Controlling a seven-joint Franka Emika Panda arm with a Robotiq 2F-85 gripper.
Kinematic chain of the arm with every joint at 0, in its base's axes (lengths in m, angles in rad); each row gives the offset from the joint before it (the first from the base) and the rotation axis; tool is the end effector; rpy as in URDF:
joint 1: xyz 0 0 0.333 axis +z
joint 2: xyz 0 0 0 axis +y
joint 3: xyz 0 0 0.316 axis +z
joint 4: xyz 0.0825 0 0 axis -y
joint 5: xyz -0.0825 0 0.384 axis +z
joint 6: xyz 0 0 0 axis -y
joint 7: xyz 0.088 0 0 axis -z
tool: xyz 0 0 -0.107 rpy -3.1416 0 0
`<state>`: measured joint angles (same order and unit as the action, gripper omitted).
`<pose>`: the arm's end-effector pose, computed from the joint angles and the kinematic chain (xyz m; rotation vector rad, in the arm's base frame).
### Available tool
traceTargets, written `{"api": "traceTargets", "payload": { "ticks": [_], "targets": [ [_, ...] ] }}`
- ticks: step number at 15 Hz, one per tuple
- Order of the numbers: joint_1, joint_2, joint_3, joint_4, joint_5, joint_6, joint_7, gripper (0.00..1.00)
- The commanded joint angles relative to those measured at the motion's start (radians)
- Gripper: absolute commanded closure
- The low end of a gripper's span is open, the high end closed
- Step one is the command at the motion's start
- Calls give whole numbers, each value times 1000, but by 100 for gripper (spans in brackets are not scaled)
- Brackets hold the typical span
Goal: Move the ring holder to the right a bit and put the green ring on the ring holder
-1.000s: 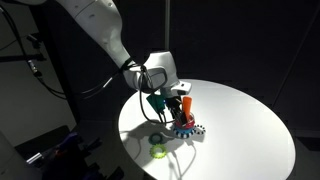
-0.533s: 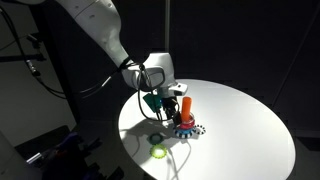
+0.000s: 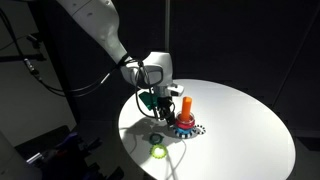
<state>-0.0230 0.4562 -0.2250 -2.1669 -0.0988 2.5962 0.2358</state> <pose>0.5447 -0.1381 0.1845 2.9394 -0.5611 -0.0304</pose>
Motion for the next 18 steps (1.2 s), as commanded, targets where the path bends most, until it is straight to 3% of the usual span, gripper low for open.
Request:
{"api": "traceTargets", "payload": {
  "ticks": [1, 8, 18],
  "targets": [
    [-63, -46, 59, -28, 62, -54, -96, 0],
    [-129, -46, 113, -47, 159, -83, -218, 0],
    [-104, -46, 116, -74, 141, -78, -195, 0]
  ]
}}
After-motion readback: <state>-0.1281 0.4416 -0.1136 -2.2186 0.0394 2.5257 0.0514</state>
